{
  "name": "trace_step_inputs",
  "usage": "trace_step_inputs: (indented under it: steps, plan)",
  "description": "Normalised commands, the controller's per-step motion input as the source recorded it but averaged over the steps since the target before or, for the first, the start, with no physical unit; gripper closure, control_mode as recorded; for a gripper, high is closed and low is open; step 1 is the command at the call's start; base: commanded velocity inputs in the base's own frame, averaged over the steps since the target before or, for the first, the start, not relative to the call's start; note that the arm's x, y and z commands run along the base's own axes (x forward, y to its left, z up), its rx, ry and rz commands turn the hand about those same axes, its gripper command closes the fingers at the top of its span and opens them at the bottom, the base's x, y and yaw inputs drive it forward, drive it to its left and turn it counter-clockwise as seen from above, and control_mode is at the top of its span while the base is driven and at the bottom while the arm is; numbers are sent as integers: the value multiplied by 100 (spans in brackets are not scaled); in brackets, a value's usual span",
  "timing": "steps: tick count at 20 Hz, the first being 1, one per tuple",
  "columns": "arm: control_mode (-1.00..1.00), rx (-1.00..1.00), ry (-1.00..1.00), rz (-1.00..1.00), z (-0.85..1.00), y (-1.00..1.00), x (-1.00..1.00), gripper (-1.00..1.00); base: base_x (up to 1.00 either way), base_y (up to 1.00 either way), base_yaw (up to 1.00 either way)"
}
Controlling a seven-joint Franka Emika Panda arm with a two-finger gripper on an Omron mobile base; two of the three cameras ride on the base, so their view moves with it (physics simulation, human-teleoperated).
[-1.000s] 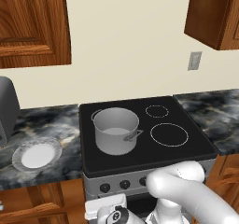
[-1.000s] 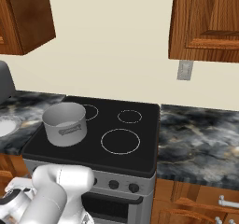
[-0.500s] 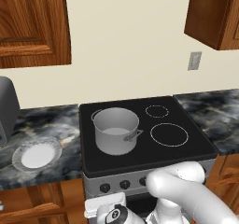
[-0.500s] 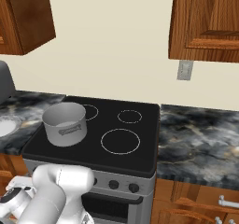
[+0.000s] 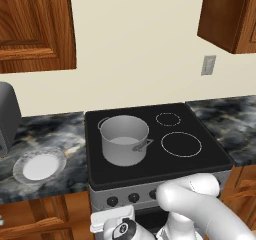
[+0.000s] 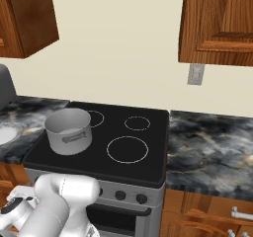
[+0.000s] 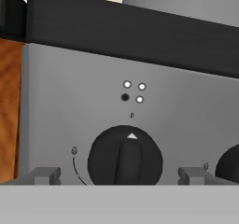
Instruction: Retrieve the frozen meat and place it in the pot on a burner. Then turn the burner on.
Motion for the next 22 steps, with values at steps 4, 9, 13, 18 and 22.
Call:
trace_step_inputs:
  steps: [4,9,13,18,22]
  plan:
    - [-100,0,0,0,0,0,5,-100,0,0,0]
    - [-100,0,0,0,0,0,6,-100,0,0,0]
    - [-100,0,0,0,0,0,5,-100,0,0,0]
    - [-100,0,-1,0,0,0,0,-100,0,0,0]
    - [-100,0,0,0,0,0,0,-100,0,0,0]
